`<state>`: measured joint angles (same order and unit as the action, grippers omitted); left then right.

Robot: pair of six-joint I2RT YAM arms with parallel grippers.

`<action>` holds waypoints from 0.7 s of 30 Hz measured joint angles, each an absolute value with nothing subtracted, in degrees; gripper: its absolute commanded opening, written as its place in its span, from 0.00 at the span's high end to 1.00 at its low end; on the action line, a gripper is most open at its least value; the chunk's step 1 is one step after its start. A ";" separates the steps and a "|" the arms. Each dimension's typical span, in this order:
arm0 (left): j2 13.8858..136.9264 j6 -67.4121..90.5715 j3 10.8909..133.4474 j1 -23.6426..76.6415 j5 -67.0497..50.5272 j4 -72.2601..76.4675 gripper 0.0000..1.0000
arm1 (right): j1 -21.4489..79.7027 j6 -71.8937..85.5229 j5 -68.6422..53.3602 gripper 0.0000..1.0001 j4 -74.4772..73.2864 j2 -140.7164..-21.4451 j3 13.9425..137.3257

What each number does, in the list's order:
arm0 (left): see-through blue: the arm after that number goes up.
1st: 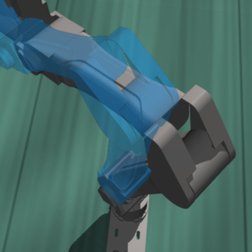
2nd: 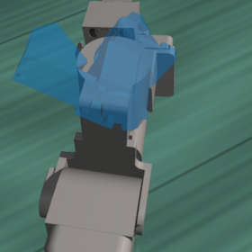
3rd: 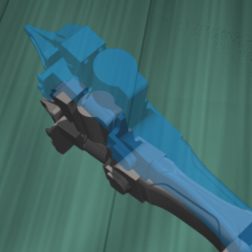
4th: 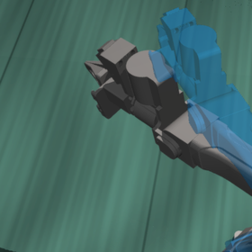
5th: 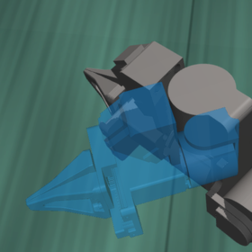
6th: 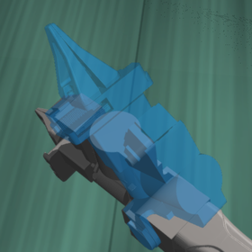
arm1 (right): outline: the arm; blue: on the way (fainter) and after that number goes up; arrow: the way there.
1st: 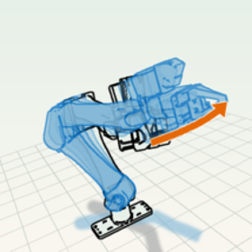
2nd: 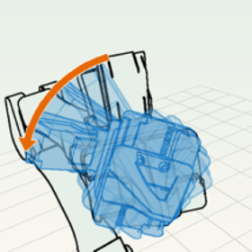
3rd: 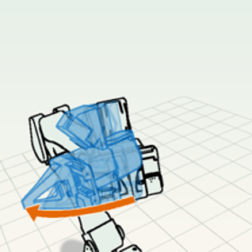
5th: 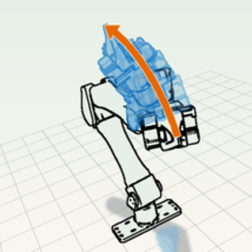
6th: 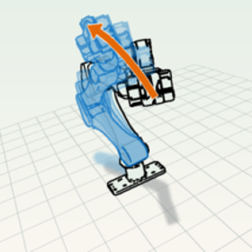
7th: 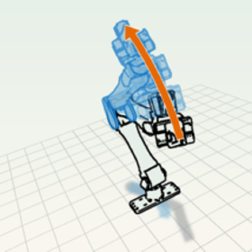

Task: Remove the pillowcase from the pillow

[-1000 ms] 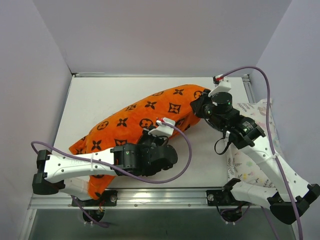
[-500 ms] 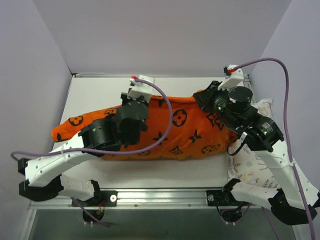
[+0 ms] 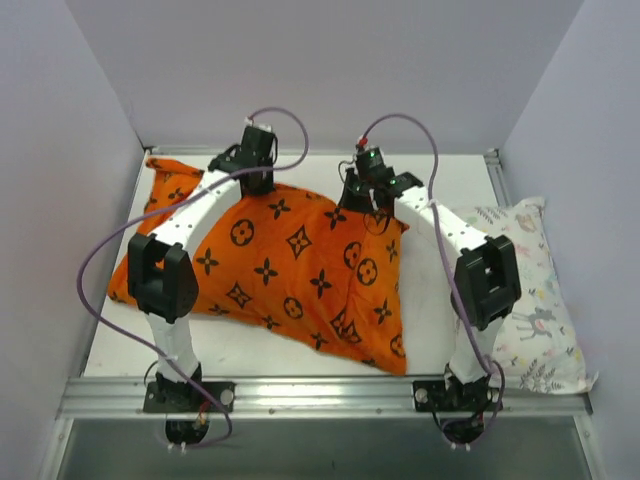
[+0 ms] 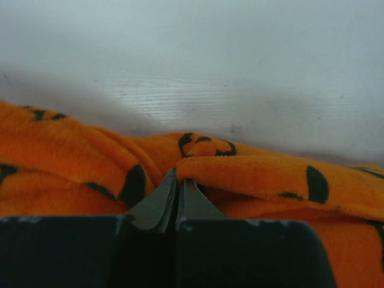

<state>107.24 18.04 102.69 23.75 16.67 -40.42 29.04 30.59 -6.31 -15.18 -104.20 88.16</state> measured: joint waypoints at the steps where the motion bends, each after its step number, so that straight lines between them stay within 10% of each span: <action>1: 109.08 18.44 102.24 23.40 15.84 -40.10 1.00 | 28.71 30.63 -6.33 0.70 -15.14 -105.93 88.86; 2: 110.32 18.79 101.95 23.18 15.18 -39.64 0.96 | 28.21 30.63 -6.57 0.45 -15.25 -107.72 89.91; 6: 110.89 18.81 102.65 22.98 12.84 -38.02 0.26 | 27.53 30.02 -7.07 0.14 -17.85 -108.73 94.61; 7: 110.37 18.76 102.98 22.98 12.40 -37.34 0.22 | 27.44 29.56 -7.07 0.11 -18.24 -108.44 96.18; 21: 82.46 15.59 93.45 44.25 18.33 -30.24 0.09 | 21.82 29.39 -3.16 0.07 -18.92 -79.33 85.25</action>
<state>82.46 15.59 93.45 44.25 18.33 -30.24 21.82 29.39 -3.16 -18.92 -79.33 85.25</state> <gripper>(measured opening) 0.905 0.932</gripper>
